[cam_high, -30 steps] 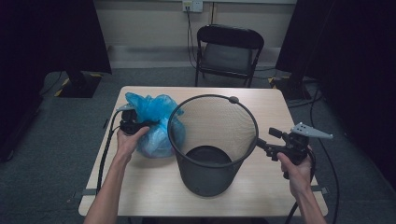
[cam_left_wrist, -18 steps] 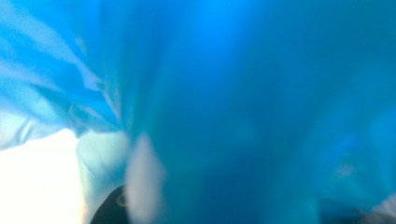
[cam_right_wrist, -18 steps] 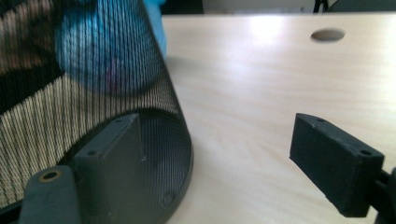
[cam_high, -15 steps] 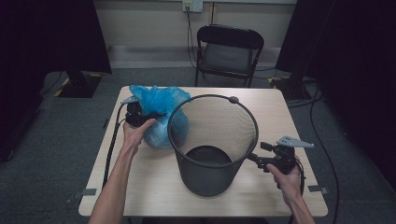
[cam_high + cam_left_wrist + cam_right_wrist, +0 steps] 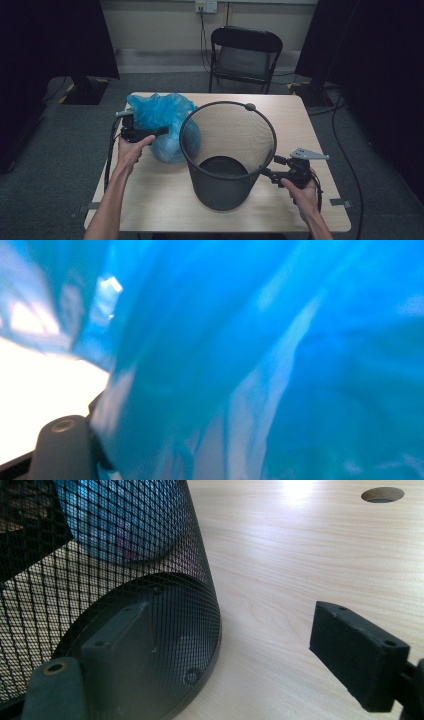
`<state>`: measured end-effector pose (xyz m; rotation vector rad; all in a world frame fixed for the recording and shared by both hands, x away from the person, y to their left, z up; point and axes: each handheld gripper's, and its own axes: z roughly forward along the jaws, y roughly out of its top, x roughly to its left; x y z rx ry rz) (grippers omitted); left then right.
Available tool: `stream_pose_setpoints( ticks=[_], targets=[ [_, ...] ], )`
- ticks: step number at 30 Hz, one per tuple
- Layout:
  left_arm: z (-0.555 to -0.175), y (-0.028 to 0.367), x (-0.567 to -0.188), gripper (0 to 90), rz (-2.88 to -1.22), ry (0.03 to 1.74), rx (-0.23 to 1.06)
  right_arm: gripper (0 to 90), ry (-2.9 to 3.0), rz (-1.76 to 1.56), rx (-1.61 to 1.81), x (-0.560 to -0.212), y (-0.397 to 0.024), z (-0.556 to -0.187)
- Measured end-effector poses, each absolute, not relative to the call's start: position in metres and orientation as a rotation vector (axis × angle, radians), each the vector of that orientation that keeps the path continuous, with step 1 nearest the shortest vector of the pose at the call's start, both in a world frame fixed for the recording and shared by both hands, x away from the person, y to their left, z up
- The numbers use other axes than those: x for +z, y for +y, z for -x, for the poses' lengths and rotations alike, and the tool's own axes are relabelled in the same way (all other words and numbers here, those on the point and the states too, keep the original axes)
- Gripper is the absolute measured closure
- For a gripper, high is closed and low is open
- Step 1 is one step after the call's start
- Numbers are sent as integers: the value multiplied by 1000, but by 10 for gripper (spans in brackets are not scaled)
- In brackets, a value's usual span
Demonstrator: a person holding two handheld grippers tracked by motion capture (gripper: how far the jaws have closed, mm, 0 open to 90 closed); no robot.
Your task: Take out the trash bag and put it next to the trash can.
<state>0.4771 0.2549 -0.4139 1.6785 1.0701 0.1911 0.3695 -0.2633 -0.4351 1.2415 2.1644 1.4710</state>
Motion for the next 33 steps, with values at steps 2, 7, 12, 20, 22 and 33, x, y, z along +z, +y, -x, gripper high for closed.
stream_pose_setpoints(
  ticks=[2,7,12,20,22,33],
  targets=[
    [-472,259,-414,175,-1671,1070,187,165,2160,-1244,1470,-435,-264,-369],
    [-457,264,-414,177,-1655,1062,186,165,2155,-1270,1443,-439,-267,-369],
    [-447,264,-411,595,-1694,1011,233,167,2152,-1297,1431,-443,-272,-371],
    [-464,241,-419,896,-1687,997,214,173,2139,-1319,1435,-444,-275,-372],
    [-471,233,-422,896,-1678,995,197,177,2141,-1316,1426,-445,-275,-373],
    [-447,247,-414,322,-1695,1046,266,180,2162,-1314,1412,-449,-273,-371]
  ],
)
